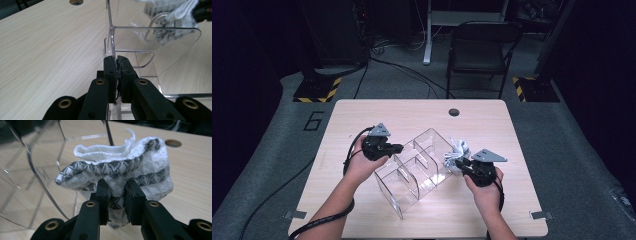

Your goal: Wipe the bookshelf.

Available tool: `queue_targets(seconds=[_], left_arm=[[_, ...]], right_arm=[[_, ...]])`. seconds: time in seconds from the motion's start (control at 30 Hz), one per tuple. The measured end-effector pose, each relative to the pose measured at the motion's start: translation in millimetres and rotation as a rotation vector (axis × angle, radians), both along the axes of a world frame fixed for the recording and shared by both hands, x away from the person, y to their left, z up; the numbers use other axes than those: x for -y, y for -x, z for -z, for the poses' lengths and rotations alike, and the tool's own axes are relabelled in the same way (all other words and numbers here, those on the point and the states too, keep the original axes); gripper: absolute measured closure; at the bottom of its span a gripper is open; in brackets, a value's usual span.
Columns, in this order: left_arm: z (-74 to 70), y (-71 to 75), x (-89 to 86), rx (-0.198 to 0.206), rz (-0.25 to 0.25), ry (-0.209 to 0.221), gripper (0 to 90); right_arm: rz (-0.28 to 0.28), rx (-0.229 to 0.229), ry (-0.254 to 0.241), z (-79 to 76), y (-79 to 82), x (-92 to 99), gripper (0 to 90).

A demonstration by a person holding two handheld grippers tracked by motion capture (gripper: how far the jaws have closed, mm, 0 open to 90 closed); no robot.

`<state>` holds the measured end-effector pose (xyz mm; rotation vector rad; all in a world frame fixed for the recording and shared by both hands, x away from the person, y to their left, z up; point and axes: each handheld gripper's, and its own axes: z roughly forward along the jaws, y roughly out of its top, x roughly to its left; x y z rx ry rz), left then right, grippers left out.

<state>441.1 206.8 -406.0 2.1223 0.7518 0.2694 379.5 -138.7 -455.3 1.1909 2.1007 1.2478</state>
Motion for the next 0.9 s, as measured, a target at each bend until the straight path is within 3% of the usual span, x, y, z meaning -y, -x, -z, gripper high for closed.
queue_targets(seconds=[0.07, 0.13, 0.17, 0.2, 0.23, 0.27, 0.3, 0.33, 0.37, 0.4, 0.43, 0.5, 0.53, 0.57, 0.7, 0.73, 0.87, 0.9], left_arm=[[0.9, -0.3, -0.2, 0.002, -0.001, 0.002, 86.4], [1.1, -0.4, 0.2, -0.004, -0.004, 0.004, 86.3], [0.3, -0.9, 0.3, -0.012, 0.004, -0.004, 86.3], [0.9, -0.9, 1.3, -0.004, -0.002, -0.004, 86.3], [1.1, -1.1, 1.8, -0.004, -0.003, -0.006, 86.3], [1.1, -1.2, 1.5, -0.002, -0.004, -0.01, 86.2], [1.1, -1.2, 1.5, -0.002, -0.004, -0.01, 86.2], [1.6, -0.6, 1.7, -0.001, -0.007, -0.004, 86.2], [1.7, -0.4, 1.5, 0.0, -0.008, -0.003, 86.2], [0.8, -0.2, 1.3, -0.004, -0.005, -0.014, 86.2], [1.2, 0.1, 2.0, 0.002, -0.008, -0.01, 86.2], [1.2, 0.4, 2.4, 0.009, -0.012, -0.016, 86.2], [1.5, 0.4, 2.4, 0.007, -0.011, -0.01, 86.2], [1.6, 0.2, 2.2, 0.005, -0.007, -0.007, 86.2], [1.4, 0.4, 3.1, 0.002, 0.0, -0.015, 86.4], [1.4, 0.4, 3.1, 0.002, 0.0, -0.015, 86.5], [1.5, 0.3, 3.2, 0.004, 0.005, -0.013, 86.5], [1.5, 0.6, 3.2, 0.005, 0.002, -0.016, 86.4]], right_arm=[[0.008, -0.031, 0.023, 16.8, -2.4, -0.3, 74.9], [0.017, -0.072, 0.018, 26.7, -4.5, -0.6, 74.9], [0.017, -0.072, 0.018, 26.7, -4.5, -0.6, 74.9], [0.015, -0.103, 0.034, 34.3, -6.2, -1.1, 74.9], [0.015, -0.177, 0.067, 52.2, -11.6, -3.6, 75.0], [0.015, -0.18, 0.051, 58.3, -12.3, -3.0, 74.9], [0.015, -0.18, 0.051, 58.3, -12.3, -3.0, 74.9], [0.017, -0.194, 0.0, 61.6, -13.9, 1.3, 74.6], [0.017, -0.194, 0.0, 61.6, -13.9, 1.3, 74.6], [0.002, -0.201, 0.044, 55.0, -15.8, -1.0, 74.6], [0.005, -0.203, 0.051, 51.5, -15.4, -2.0, 74.6], [-0.003, -0.188, 0.06, 46.5, -14.6, -1.3, 74.5], [-0.001, -0.149, 0.029, 33.8, -10.4, 0.9, 74.4], [-0.001, -0.149, 0.029, 33.8, -10.4, 0.9, 74.4], [-0.011, -0.022, -0.017, -4.3, 0.5, 3.7, 74.1], [-0.011, -0.022, -0.017, -4.3, 0.5, 3.7, 74.1], [-0.021, 0.045, -0.002, -29.6, -1.1, -1.7, 74.1], [-0.022, 0.045, -0.006, -28.8, -1.3, -2.1, 74.2]])
